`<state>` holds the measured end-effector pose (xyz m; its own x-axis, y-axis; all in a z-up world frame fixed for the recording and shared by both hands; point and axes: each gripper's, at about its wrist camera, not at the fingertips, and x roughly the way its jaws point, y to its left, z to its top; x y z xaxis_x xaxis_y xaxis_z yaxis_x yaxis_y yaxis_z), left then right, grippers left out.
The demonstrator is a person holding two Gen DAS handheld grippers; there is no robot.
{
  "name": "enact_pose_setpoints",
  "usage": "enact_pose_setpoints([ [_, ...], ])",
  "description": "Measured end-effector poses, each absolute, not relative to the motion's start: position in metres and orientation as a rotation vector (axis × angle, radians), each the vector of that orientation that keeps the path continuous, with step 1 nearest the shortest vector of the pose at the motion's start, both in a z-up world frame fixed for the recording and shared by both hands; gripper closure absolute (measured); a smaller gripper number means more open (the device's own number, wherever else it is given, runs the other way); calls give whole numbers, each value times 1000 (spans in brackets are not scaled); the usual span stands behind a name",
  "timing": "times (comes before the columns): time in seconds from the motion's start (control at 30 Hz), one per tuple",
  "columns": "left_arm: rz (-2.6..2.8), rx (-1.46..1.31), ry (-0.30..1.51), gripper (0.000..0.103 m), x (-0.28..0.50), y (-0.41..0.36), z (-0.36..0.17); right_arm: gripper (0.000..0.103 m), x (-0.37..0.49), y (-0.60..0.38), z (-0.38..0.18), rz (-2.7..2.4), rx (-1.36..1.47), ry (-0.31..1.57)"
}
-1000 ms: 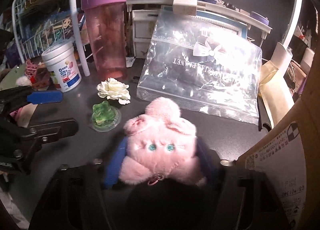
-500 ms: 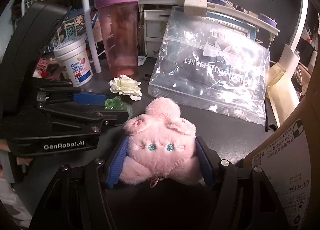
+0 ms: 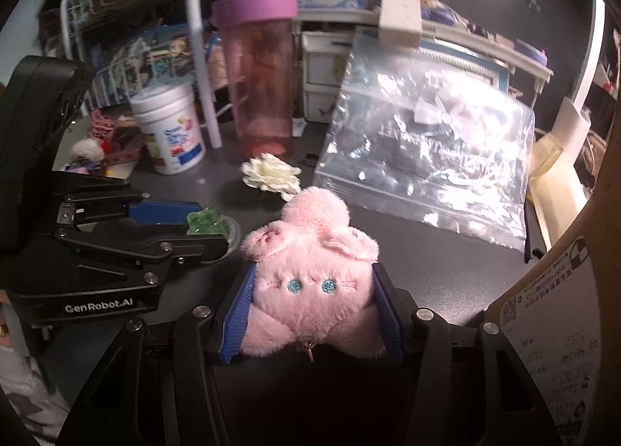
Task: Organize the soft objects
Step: 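Grasp the pink pig plush with the right tool while the left tool grasps the green jelly cup, then carry the pig plush and green cup into the box with both tools and release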
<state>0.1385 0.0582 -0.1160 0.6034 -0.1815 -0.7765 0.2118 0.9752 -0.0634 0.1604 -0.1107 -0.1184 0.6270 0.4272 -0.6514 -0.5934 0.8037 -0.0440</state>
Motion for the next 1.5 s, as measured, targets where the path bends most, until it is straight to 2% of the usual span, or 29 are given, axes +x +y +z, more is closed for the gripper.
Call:
enact_pose_setpoints([
  [0.43, -176, 8, 686, 69, 82, 80, -43, 50, 93, -112, -47, 678, -253, 446],
  [0.87, -338, 99, 494, 69, 65, -5, 45, 50, 51, -197, 30, 595, -190, 215],
  [1.1, -474, 151, 467, 69, 79, -78, 68, 50, 54, -274, 35, 466, -131, 201],
  [1.37, -579, 221, 515, 69, 99, -157, 68, 49, 80, -327, 6, 396, -102, 298],
  [1.5, -588, 255, 561, 69, 112, -180, 60, 42, 91, -335, -12, 376, -131, 336],
])
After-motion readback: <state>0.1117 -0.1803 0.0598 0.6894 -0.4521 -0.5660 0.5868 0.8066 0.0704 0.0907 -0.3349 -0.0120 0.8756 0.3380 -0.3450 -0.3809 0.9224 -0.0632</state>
